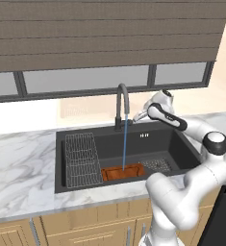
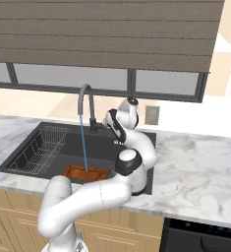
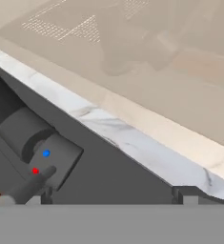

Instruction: Turn on the sink faucet with hot water and rinse the cutting board for ten seconds, then turn off the faucet. Push the cutting board to reach the water if necessary.

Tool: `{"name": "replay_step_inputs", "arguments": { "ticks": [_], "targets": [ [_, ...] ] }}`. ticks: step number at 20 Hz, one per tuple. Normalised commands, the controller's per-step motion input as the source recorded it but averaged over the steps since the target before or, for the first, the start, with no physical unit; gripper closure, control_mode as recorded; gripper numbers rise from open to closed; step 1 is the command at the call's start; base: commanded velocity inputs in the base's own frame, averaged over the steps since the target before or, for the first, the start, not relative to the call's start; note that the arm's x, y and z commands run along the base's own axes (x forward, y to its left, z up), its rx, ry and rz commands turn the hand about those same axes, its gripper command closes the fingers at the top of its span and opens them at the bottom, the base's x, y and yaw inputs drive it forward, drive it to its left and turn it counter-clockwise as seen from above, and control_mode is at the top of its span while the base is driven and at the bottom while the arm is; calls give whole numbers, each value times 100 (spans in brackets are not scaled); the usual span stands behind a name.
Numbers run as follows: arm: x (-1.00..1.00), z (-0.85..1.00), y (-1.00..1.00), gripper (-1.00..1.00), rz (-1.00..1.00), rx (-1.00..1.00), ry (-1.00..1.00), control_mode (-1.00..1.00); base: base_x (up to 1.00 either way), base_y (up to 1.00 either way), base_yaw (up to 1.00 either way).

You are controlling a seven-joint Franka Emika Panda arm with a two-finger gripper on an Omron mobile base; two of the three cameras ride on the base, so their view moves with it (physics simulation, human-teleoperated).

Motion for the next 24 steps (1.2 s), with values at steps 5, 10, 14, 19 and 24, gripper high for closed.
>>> {"name": "replay_step_inputs", "arguments": {
  "ticks": [5,10,14,19,24],
  "targets": [
    [25,29,35,-100,0,0,0,-100,0,0,0],
    [5,14,34,-100,0,-3,-3,-100,0,0,0],
    [5,18,34,-100,-1,-3,-3,-100,0,0,0],
    [0,3,19,-100,-1,-3,-3,-100,0,0,0],
    [-2,0,0,-100,0,0,0,-100,0,0,0]
  ]
}}
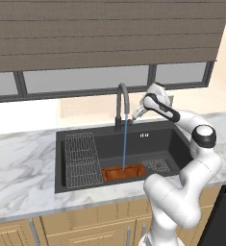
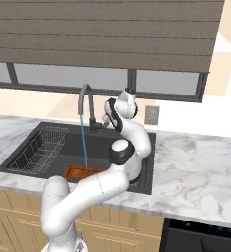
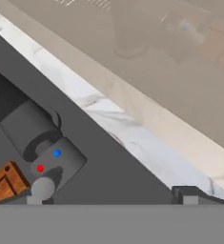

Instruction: Turn on the sink faucet with hot water and rinse the cutting board for ten seconds, then turn off the faucet. Push the cutting board to reach the water if necessary.

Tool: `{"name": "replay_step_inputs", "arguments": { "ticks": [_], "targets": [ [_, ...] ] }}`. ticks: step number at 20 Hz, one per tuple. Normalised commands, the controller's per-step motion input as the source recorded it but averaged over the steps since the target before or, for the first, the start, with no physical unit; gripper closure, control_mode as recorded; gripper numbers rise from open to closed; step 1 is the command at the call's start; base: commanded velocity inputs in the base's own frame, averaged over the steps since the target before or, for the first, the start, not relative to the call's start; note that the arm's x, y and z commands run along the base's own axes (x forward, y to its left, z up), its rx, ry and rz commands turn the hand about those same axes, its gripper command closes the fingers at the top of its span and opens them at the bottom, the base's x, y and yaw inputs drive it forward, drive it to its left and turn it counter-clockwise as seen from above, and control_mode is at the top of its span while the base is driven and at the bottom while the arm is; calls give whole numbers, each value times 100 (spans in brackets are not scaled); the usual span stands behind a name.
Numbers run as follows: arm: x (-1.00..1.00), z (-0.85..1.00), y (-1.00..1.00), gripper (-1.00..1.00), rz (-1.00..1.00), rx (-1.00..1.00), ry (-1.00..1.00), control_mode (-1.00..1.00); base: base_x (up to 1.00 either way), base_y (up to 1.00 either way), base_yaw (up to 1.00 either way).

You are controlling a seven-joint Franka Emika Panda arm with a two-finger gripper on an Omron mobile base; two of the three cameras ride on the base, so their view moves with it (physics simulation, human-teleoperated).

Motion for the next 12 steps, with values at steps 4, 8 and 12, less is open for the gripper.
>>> {"name": "replay_step_inputs", "arguments": {
  "ticks": [4,8,12],
  "targets": [
    [-32,0,-6,-100,-2,0,-2,-100,0,0,0],
    [-45,0,-28,-100,-13,0,-5,-100,0,0,0],
    [-4,4,-27,-100,-18,4,0,-100,0,0,0]
  ]
}}
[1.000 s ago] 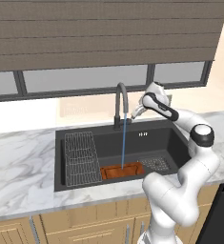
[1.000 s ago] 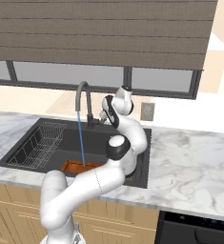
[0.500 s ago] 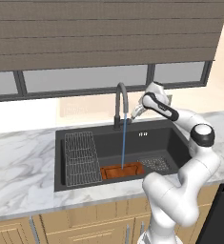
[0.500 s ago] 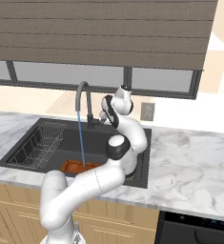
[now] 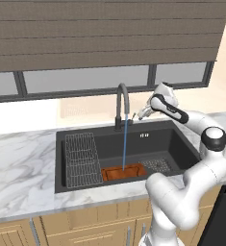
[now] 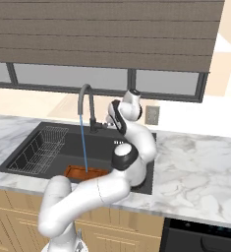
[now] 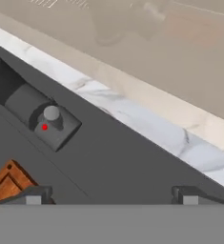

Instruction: Turn on the sink faucet with hot water and rinse the cutting board for ten seconds, then turn off the faucet. Push the cutting board to reach the water if necessary.

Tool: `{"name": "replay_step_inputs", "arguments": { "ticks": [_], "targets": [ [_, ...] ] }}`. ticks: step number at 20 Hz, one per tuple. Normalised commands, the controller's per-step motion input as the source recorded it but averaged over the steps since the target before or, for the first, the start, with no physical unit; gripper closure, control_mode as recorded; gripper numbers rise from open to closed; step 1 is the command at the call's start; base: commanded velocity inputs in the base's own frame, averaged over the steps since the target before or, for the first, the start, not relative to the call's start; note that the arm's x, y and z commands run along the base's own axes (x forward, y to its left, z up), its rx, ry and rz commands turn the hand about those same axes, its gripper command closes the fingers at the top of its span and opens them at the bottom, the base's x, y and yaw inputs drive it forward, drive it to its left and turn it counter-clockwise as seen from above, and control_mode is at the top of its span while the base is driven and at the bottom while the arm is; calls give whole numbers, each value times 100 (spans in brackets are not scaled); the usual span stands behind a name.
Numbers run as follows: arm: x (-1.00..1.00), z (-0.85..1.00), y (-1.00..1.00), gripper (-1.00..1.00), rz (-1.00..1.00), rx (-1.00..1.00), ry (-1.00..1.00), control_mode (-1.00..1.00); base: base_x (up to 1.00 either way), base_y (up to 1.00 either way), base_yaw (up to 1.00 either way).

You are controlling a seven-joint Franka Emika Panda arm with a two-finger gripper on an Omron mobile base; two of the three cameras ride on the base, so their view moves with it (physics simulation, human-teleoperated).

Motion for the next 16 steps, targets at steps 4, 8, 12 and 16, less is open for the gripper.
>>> {"name": "replay_step_inputs", "arguments": {
  "ticks": [4,8,12,16],
  "targets": [
    [12,22,-18,-100,-19,7,0,-100,0,0,0],
    [39,27,0,-100,-20,2,0,-100,0,0,0],
    [37,23,0,-100,-15,1,0,-100,0,0,0],
    [11,3,0,-100,-3,0,0,-100,0,0,0]
  ]
}}
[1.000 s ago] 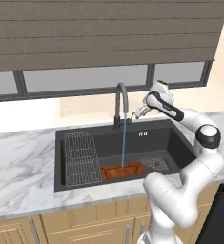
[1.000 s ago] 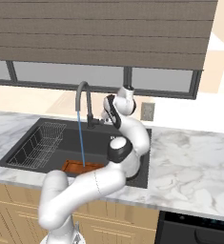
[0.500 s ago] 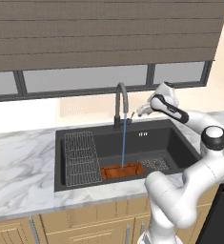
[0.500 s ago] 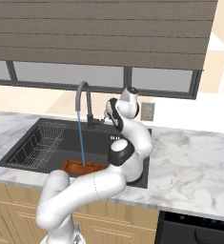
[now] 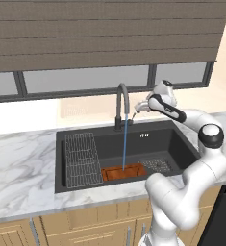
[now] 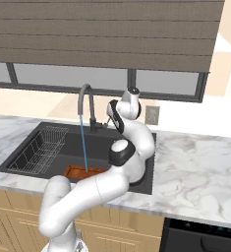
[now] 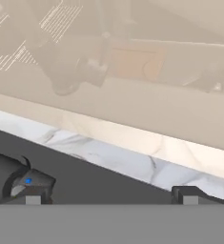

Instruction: Turn on the sink faucet with hot water and rinse the cutting board for ten seconds, then turn off the faucet. Push the cutting board to reach the water if necessary.

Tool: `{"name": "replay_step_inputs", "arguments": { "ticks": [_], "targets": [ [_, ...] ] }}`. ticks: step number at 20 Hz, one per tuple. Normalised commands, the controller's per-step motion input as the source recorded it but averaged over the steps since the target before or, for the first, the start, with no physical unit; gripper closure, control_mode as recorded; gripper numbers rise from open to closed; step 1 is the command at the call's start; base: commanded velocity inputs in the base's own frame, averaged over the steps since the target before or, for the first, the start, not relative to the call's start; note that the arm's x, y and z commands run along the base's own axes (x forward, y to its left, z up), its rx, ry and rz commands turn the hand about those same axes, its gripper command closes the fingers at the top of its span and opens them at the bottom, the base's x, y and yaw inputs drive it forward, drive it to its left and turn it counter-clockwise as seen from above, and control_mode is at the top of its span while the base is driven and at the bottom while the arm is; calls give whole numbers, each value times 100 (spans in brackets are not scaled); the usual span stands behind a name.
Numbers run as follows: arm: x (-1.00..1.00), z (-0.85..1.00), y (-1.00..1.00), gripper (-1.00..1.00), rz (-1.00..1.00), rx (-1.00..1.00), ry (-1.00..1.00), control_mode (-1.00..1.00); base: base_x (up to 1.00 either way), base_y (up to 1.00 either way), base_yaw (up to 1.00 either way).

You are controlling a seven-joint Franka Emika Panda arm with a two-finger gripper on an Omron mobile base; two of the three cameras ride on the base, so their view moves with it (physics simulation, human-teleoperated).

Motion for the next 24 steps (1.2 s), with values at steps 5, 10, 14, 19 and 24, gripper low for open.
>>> {"name": "replay_step_inputs", "arguments": {
  "ticks": [5,10,14,19,24],
  "targets": [
    [8,0,0,-100,0,0,0,-100,0,0,0],
    [4,0,11,-100,0,0,0,-100,0,0,0],
    [-4,-11,2,-100,-1,0,0,-100,0,0,0],
    [-12,-17,-8,-100,-2,0,0,-100,0,0,0],
    [-6,-8,-12,-100,-2,0,0,-100,0,0,0]
  ]
}}
